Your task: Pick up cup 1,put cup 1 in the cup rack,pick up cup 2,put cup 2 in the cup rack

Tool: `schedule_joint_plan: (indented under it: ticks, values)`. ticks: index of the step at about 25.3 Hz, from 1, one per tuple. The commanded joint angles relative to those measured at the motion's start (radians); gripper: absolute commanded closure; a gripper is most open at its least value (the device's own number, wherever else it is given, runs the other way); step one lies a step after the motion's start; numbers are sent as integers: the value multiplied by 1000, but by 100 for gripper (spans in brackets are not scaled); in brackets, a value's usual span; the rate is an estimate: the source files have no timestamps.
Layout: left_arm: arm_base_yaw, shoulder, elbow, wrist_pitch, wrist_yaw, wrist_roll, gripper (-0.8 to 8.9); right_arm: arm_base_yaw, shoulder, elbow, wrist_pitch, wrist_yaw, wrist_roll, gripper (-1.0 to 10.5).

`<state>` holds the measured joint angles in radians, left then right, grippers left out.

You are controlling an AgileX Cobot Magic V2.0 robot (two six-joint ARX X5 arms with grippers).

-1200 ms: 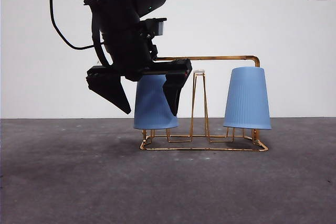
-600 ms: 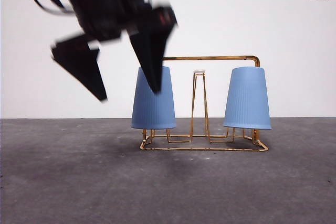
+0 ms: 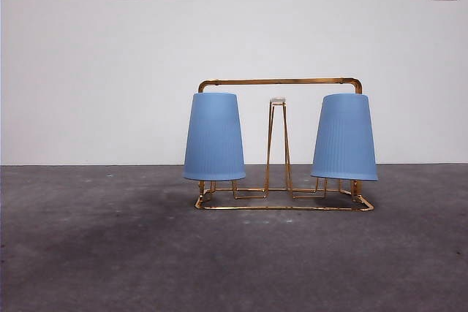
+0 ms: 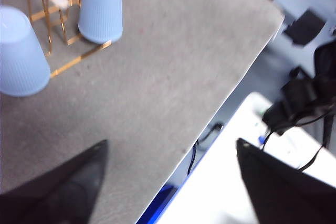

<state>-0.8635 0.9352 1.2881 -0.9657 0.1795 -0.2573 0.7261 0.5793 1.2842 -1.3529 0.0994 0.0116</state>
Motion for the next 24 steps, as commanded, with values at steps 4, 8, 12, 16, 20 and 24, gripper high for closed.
schedule_joint_plan:
  ticks: [4,8,12,16,20,24]
  values:
    - [-2,-83,-5,2,4,-23,820,0,0,-8,-24,-16,23,970]
    - [-2,-103,-5,1,4,-23,820,0,0,-8,-24,-48,27,957]
    - [-2,-99,-5,1,4,-15,820,0,0,-8,-24,-74,41,957]
    - [-2,-95,-5,1,4,-2,818,0,0,-8,-24,-62,41,945]
    - [-2,-95,-5,2,4,0,818,0,0,-8,-24,-27,41,945]
    - [-2,-95,-5,2,4,0,818,0,0,-8,-24,5,41,945]
